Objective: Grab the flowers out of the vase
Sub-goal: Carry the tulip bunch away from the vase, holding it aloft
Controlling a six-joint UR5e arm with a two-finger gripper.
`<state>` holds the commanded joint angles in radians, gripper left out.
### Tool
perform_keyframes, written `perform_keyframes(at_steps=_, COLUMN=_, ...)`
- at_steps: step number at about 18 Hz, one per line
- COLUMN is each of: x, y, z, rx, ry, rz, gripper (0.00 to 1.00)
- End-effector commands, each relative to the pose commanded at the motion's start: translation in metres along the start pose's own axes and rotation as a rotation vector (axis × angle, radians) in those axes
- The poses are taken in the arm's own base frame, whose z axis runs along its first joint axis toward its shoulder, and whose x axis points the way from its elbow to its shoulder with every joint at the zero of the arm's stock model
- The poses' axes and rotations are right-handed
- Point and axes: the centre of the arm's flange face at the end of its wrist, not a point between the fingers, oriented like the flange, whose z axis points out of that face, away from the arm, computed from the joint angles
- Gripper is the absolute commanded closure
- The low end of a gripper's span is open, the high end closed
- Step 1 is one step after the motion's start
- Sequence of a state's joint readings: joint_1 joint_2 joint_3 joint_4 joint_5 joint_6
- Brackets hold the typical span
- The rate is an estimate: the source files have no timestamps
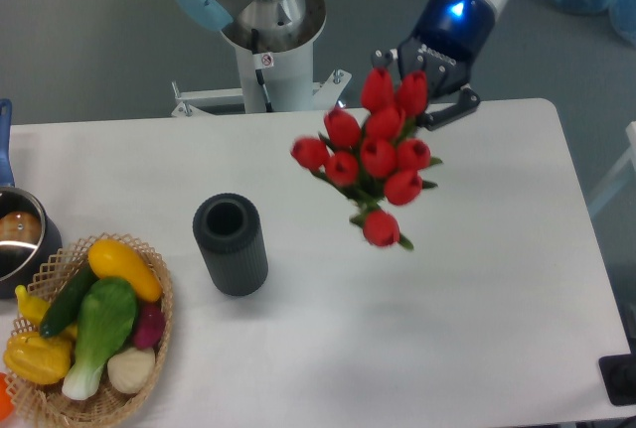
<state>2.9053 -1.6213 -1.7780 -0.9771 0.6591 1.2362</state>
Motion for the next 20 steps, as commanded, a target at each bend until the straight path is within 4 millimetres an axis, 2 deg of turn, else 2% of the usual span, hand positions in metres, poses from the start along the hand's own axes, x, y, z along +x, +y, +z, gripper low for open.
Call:
perform_keyframes(at_steps=3, x=-0.016, y=0.013, z=-0.002, rx=-0.131, ry=-0.050, rz=0.059, gripper=1.00)
perform_keyframes(at_steps=7, x=-0.055, y=0.029, z=0.001, rx=-0.185, ry=-0.066, rz=0.114, gripper=1.00)
perform_keyframes(at_steps=10, x=-0.078, y=0.032, z=-0.003, rx=-0.355, ry=-0.122, rz=0.158, gripper=1.00)
perform_keyframes(at_steps=16, x=-0.113, y=0.067, z=0.007, rx=-0.583, ry=-0.137, rz=0.156, gripper=1.00)
perform_keyframes(at_steps=20, x=-0.135, y=0.072, z=0.007, rx=-0.666, ry=-0.161, rz=0.162, gripper=1.00)
